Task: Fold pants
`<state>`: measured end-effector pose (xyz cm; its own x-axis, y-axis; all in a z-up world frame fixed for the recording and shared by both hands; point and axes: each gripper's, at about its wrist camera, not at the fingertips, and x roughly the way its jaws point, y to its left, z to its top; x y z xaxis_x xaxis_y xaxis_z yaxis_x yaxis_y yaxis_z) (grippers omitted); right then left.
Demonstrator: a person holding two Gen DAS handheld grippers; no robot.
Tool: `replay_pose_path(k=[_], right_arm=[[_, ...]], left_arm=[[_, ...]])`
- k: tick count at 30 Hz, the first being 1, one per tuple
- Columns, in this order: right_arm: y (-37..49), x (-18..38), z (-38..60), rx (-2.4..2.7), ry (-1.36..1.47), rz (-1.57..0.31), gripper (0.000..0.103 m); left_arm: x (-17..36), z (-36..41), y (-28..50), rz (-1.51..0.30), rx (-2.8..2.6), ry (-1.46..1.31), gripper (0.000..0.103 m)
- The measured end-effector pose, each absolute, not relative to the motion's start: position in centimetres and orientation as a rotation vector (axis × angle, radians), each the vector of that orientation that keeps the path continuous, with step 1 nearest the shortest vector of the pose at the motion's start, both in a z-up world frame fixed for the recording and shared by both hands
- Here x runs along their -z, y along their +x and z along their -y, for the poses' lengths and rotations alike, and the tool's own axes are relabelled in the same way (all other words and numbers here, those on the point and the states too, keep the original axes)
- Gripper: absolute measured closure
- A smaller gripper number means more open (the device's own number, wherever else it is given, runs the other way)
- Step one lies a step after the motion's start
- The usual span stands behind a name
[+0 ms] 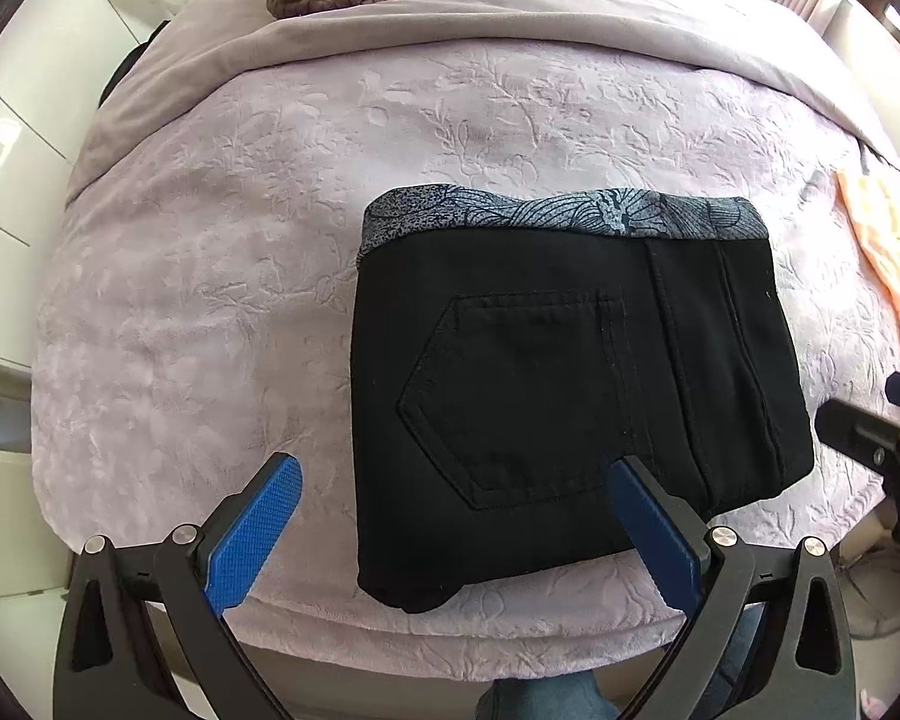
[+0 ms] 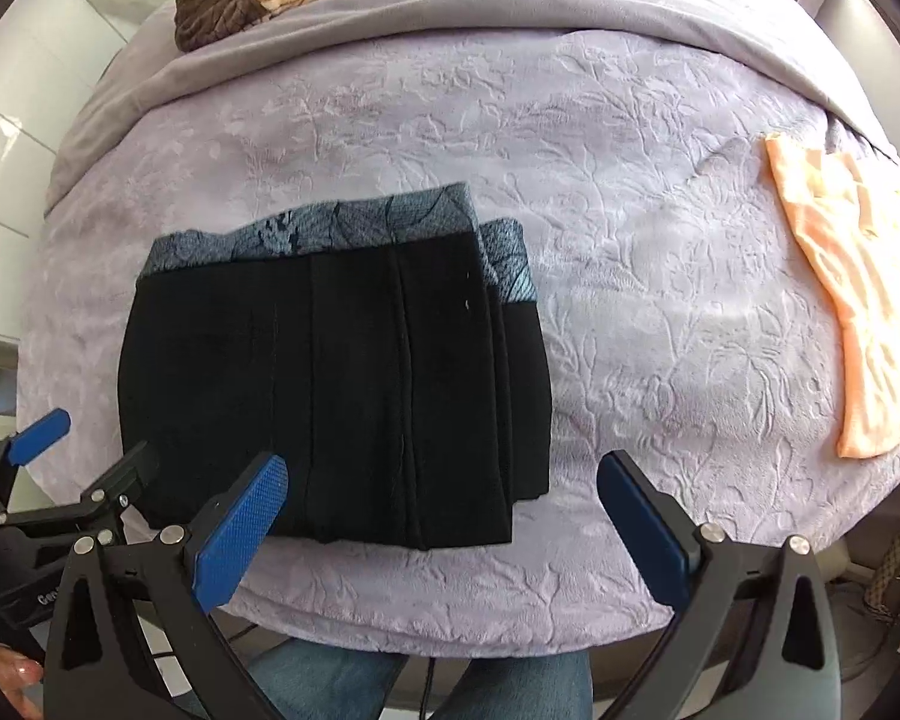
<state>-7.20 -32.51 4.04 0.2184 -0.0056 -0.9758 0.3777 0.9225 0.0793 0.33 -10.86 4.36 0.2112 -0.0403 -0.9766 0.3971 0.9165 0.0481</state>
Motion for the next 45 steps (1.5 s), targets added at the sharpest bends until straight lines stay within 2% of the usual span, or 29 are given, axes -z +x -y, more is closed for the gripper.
replay_pose_path(k=[16, 45], right_arm=[[-8.5, -4.6, 32.5, 0.203, 0.213, -1.371, 0.000], [-8.8, -5.0, 32.1, 0.203, 0.206, -1.361, 0.000]], left_arm=[[-5.6, 12.1, -2.3, -1.314, 0.210, 0.301, 0.000], [-6.2, 11.8, -2.9, -1.307, 0.199, 0.312, 0.000]])
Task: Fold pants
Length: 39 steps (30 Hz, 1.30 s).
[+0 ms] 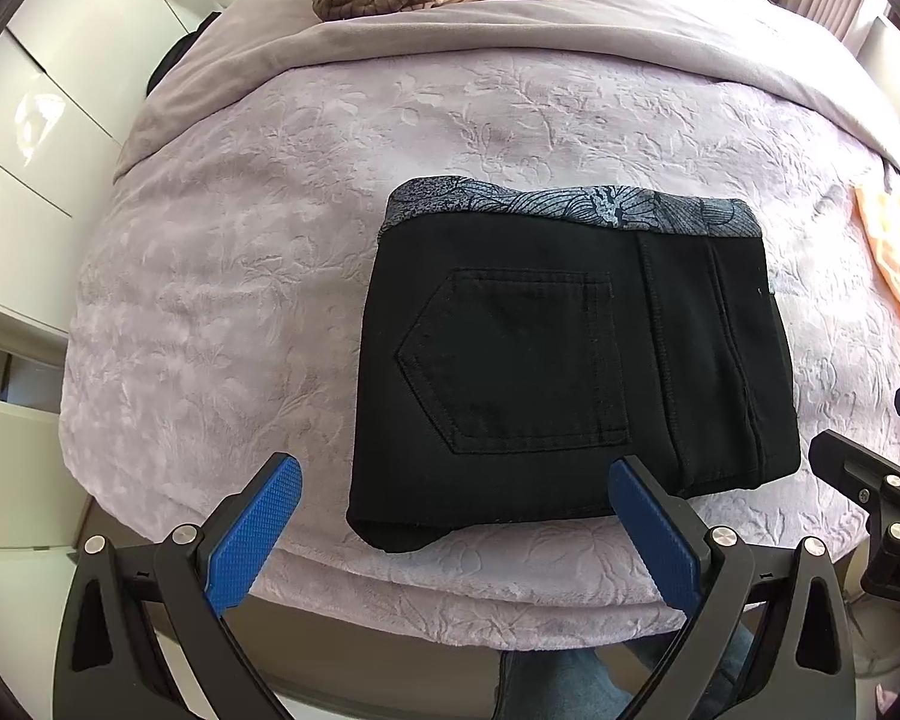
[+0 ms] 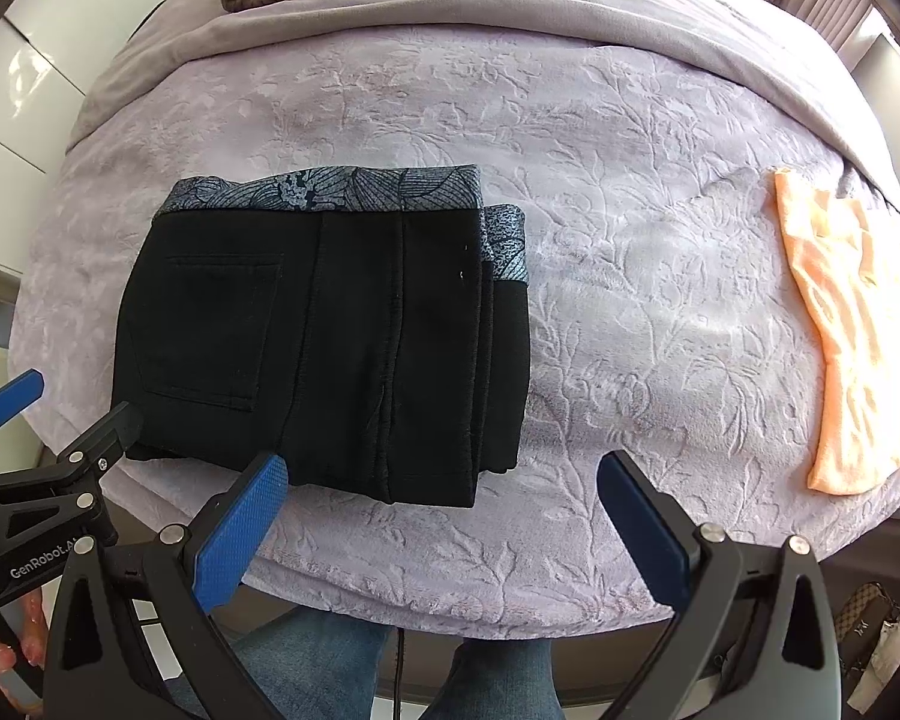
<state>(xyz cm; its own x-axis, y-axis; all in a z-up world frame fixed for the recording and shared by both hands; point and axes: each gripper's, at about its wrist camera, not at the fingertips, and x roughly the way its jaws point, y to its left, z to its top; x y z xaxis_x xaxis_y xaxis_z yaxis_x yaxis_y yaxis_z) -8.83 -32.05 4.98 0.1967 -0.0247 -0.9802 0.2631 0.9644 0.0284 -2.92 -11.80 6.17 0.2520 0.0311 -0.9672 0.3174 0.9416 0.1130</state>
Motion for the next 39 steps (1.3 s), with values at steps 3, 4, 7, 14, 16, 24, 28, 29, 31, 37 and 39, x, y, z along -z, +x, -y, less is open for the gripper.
replay_pose_path(k=[3, 4, 7, 14, 16, 24, 28, 29, 31, 37, 39], right_arm=[[-8.9, -4.9, 31.9, 0.204, 0.205, -1.361, 0.000], [-8.8, -5.0, 31.9, 0.205, 0.204, -1.361, 0.000], [-8.9, -4.9, 31.8, 0.203, 0.205, -1.361, 0.000], [-8.9, -4.9, 31.5, 0.206, 0.201, -1.359, 0.000], [-8.9, -4.9, 31.5, 0.205, 0.202, -1.360, 0.000], [-8.8, -4.7, 31.2, 0.204, 0.200, -1.363, 0.000], [-8.8, -4.7, 31.1, 0.200, 0.200, -1.360, 0.000], [-8.8, -4.7, 31.1, 0.201, 0.199, -1.360, 0.000], [-8.8, -4.7, 31.1, 0.200, 0.201, -1.361, 0.000], [-8.5, -4.5, 31.0, 0.197, 0.203, -1.361, 0.000], [-8.5, -4.5, 31.0, 0.197, 0.202, -1.361, 0.000]], left_arm=[[-6.2, 11.8, -3.0, -1.305, 0.199, 0.312, 0.000], [-6.2, 11.7, -3.0, -1.304, 0.199, 0.313, 0.000], [-6.2, 11.6, -3.0, -1.303, 0.200, 0.313, 0.000], [-6.3, 11.4, -3.0, -1.299, 0.204, 0.317, 0.000], [-6.3, 11.3, -3.0, -1.298, 0.207, 0.319, 0.000], [-6.3, 11.1, -2.9, -1.304, 0.209, 0.317, 0.000], [-6.3, 11.2, -2.8, -1.304, 0.210, 0.318, 0.000], [-6.3, 11.2, -2.9, -1.304, 0.209, 0.319, 0.000], [-6.2, 11.1, -2.8, -1.305, 0.210, 0.319, 0.000], [-6.0, 10.9, -2.6, -1.308, 0.215, 0.324, 0.000], [-6.0, 10.9, -2.6, -1.308, 0.215, 0.324, 0.000]])
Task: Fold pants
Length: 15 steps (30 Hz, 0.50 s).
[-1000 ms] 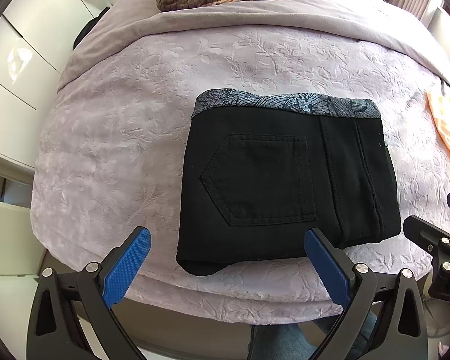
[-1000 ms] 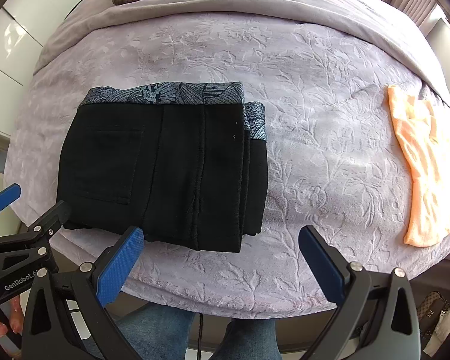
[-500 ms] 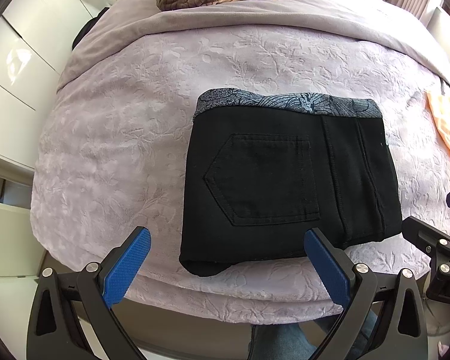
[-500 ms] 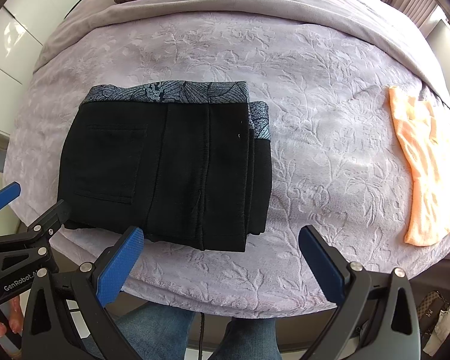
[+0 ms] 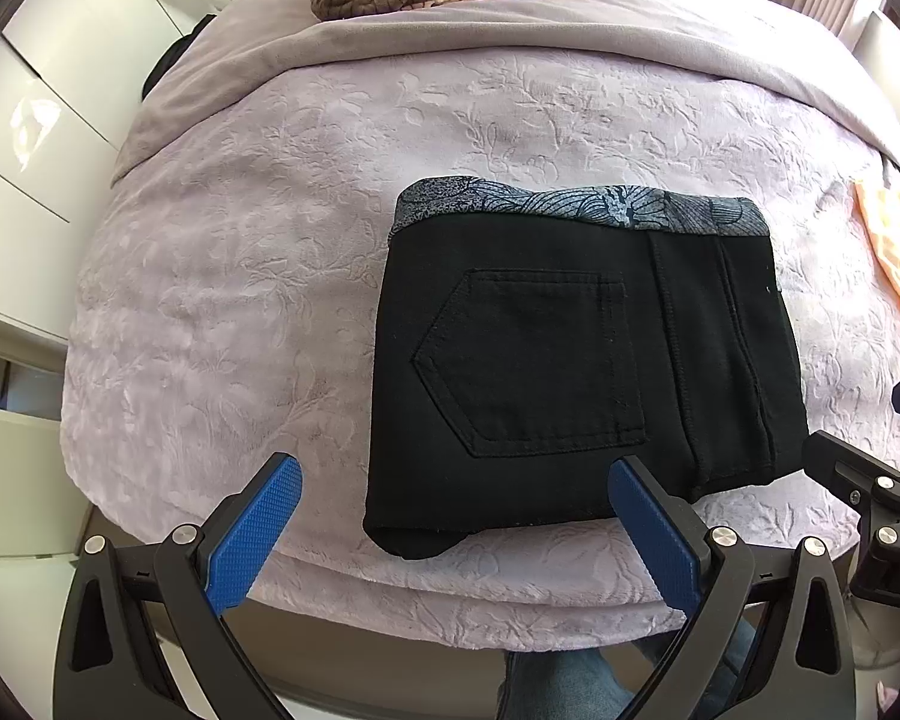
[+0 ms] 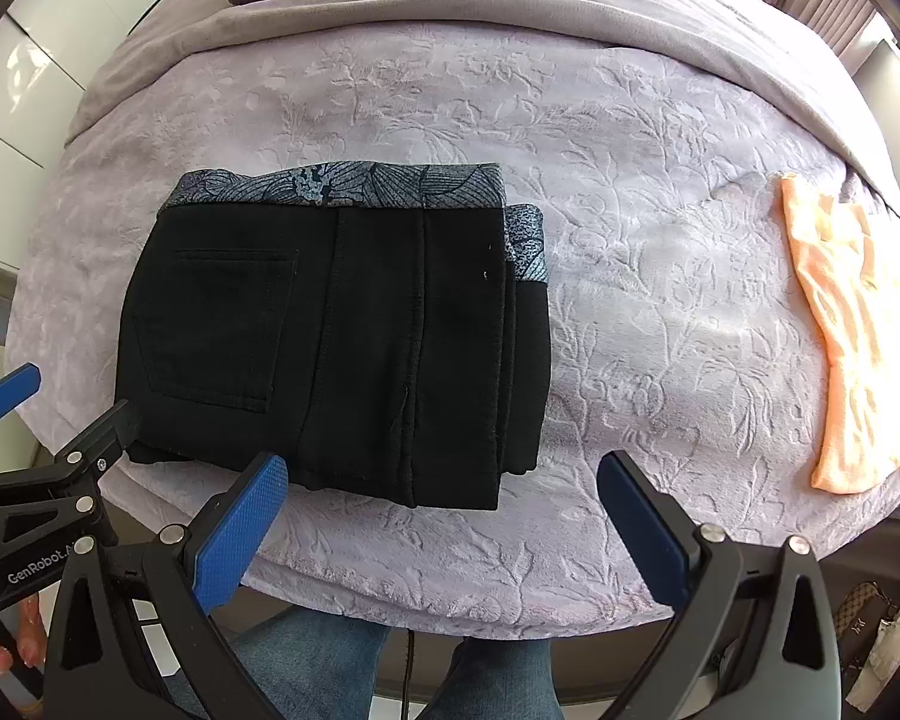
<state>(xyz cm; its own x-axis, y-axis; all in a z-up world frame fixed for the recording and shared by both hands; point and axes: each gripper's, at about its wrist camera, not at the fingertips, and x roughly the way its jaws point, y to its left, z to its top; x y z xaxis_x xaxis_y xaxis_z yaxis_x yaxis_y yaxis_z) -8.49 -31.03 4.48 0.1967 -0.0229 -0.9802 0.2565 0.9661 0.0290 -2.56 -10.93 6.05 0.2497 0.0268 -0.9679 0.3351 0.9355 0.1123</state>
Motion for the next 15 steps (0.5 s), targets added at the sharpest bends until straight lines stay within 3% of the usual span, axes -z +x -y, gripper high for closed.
replay_pose_path(k=[15], right_arm=[[-8.19, -4.10, 30.97, 0.194, 0.205, -1.368, 0.000]], left_arm=[[-5.74, 10.92, -2.17, -1.304, 0.226, 0.355, 0.000]])
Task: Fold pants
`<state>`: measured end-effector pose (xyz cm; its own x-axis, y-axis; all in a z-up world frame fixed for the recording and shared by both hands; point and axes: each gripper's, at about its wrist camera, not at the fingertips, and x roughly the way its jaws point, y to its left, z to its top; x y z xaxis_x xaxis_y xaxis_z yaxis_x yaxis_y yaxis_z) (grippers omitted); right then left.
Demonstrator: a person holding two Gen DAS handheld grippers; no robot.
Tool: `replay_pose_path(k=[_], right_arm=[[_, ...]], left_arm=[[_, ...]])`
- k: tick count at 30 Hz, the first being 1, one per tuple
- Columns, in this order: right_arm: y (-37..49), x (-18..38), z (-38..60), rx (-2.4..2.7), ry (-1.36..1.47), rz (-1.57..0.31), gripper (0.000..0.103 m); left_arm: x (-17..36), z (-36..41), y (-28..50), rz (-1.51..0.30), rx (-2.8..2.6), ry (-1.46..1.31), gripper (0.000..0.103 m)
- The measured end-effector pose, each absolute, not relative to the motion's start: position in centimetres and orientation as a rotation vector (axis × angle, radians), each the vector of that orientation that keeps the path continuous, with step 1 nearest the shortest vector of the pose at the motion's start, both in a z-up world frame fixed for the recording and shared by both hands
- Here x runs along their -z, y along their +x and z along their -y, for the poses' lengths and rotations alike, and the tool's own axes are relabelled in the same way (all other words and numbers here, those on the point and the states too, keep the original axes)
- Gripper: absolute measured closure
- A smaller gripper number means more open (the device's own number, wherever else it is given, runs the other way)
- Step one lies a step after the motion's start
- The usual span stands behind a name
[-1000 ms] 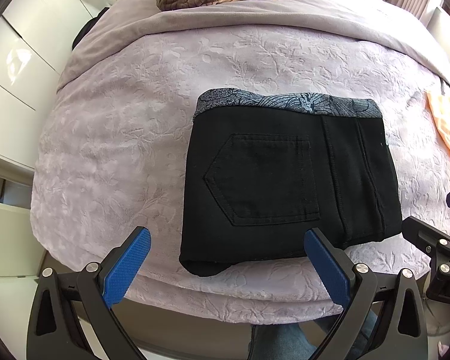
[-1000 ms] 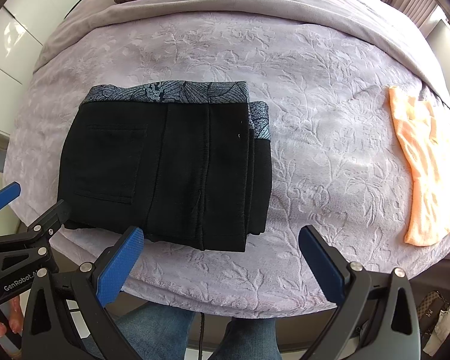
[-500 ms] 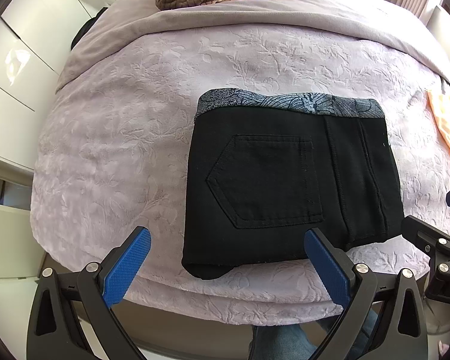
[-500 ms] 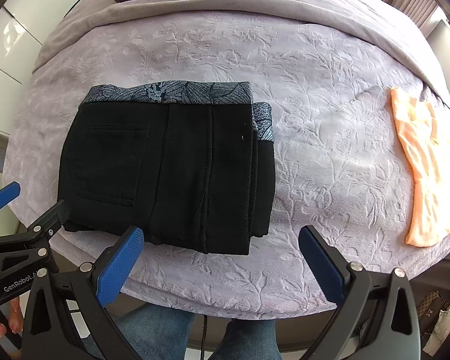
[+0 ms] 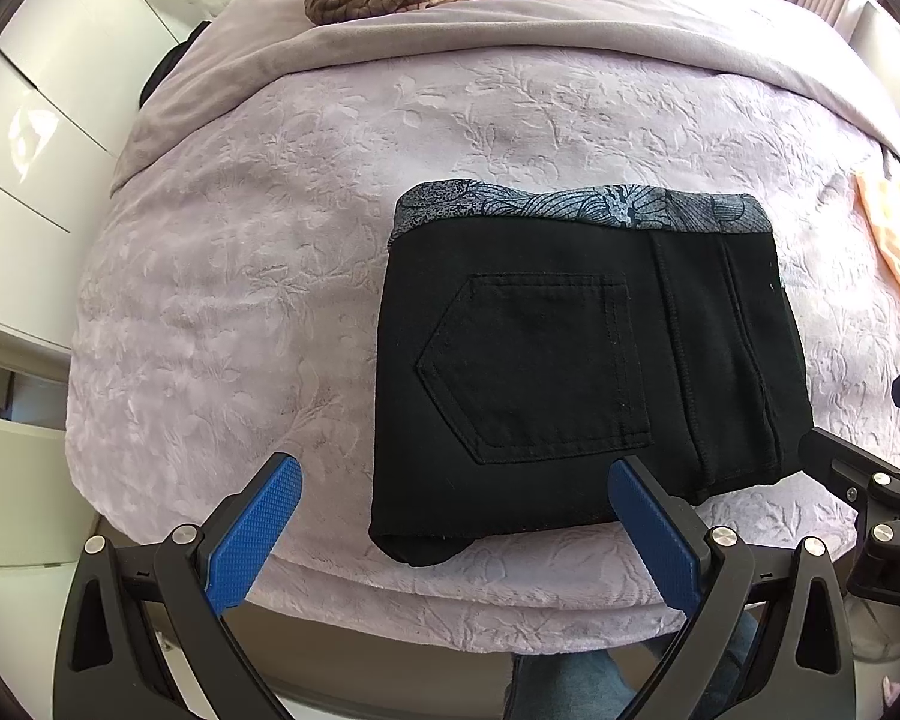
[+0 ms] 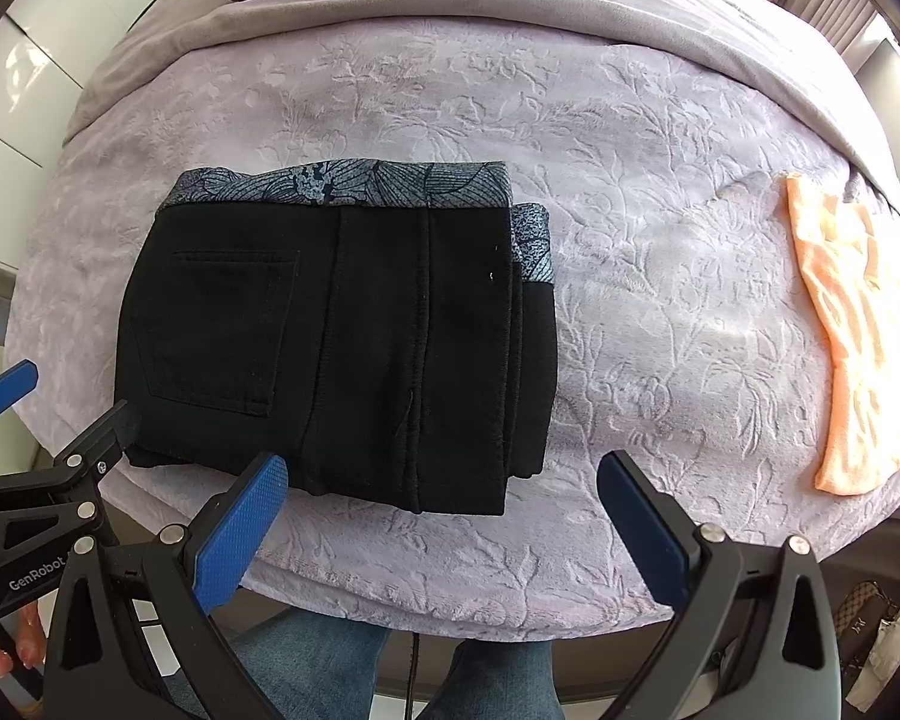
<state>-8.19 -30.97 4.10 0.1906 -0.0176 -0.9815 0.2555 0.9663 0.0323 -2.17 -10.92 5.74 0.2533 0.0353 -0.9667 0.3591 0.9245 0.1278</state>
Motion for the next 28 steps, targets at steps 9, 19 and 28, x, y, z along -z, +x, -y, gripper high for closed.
replay_pose_path(k=[9, 19, 28], right_arm=[[-8.09, -3.74, 31.11, 0.196, 0.207, -1.376, 0.000], [-7.98, -3.42, 31.29, 0.199, 0.210, -1.384, 0.000], [-7.63, -3.13, 31.58, 0.206, 0.217, -1.388, 0.000]], left_arm=[[-5.56, 10.89, -2.10, -1.311, 0.235, 0.354, 0.000], [-5.19, 10.76, -1.78, -1.321, 0.249, 0.357, 0.000], [-5.28, 10.55, -1.26, -1.305, 0.257, 0.352, 0.000]])
